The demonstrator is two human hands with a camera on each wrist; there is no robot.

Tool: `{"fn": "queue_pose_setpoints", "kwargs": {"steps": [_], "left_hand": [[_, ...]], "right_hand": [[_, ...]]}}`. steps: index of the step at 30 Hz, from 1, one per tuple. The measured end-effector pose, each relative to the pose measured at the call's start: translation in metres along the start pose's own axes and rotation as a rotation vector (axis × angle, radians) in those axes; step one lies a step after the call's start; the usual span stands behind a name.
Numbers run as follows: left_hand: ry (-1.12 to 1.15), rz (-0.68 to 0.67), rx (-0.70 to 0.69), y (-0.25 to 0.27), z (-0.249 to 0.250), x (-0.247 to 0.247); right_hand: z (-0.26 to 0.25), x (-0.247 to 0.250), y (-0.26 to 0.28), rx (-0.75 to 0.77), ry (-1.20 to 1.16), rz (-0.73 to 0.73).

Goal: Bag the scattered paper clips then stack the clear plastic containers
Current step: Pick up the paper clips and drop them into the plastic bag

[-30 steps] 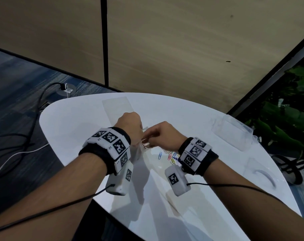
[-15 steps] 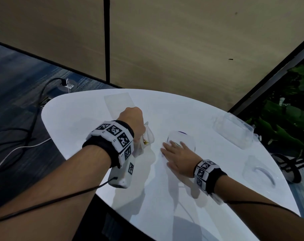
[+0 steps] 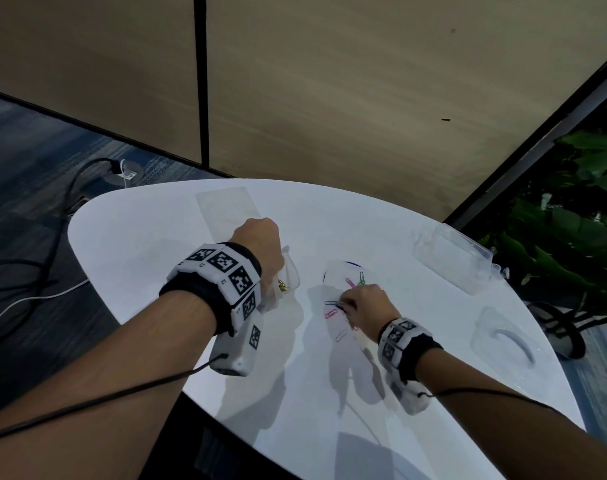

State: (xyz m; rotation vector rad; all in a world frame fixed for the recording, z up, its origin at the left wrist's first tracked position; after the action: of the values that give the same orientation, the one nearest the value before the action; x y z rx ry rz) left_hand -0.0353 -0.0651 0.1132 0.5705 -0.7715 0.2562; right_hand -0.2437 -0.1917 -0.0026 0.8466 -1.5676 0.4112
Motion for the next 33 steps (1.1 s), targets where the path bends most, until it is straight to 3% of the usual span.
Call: {"fn": "queue_pose_setpoints", "kwargs": {"steps": [3,5,7,8,11,13,16,25,30,33], "left_hand": [[-0.019,-0.007,-0.005,0.000,0.004,-0.003],[-0.025,-0.014,-0.007,0.001,0.008,-0.005],[-0.021,-0.021,-0.011,0.001,0.011,-0.007],[-0.016,-0.025,-0.015,0.002,0.013,-0.008],[-0.001,-0.038,-0.028,0.003,0.016,-0.010],[0.035,-0.058,-0.037,0.003,0.017,-0.013],[0.110,-0.097,-0.045,0.006,0.020,-0.015],[0.172,-0.126,-0.066,0.007,0.023,-0.023],[0.194,-0.109,-0.064,0.006,0.022,-0.020],[0.206,-0.115,-0.068,0.007,0.022,-0.021]], "right_hand": [[0.024,0.011,-0.003,-0.333,-0.420,0.051],[0.024,0.019,0.000,-0.491,-0.879,0.028],[0.006,0.033,-0.001,-0.469,-1.340,-0.014],[-0.007,0.042,-0.001,-0.424,-1.459,-0.059],[-0.049,0.064,0.004,-0.302,-1.580,-0.191],[-0.072,0.066,0.007,-0.274,-1.557,-0.236],[-0.094,0.061,0.011,-0.234,-1.326,-0.201],[-0.094,0.073,0.017,-0.072,-0.687,0.007],[-0.099,0.075,0.017,-0.039,-0.623,0.007],[-0.105,0.079,0.017,0.048,-0.398,0.042]]}}
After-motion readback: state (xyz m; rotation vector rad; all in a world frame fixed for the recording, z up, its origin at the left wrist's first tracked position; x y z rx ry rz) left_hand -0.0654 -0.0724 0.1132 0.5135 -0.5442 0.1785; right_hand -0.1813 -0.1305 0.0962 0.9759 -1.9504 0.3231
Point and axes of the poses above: each hand's wrist, its own y-axis away from the middle knuckle, its own x-axis out of the back of the hand, z = x × y, the point moved 4 cm from there along -y, towards the middle knuckle, and after that the axes turned 2 degrees about -z, right-handed, at the moved point
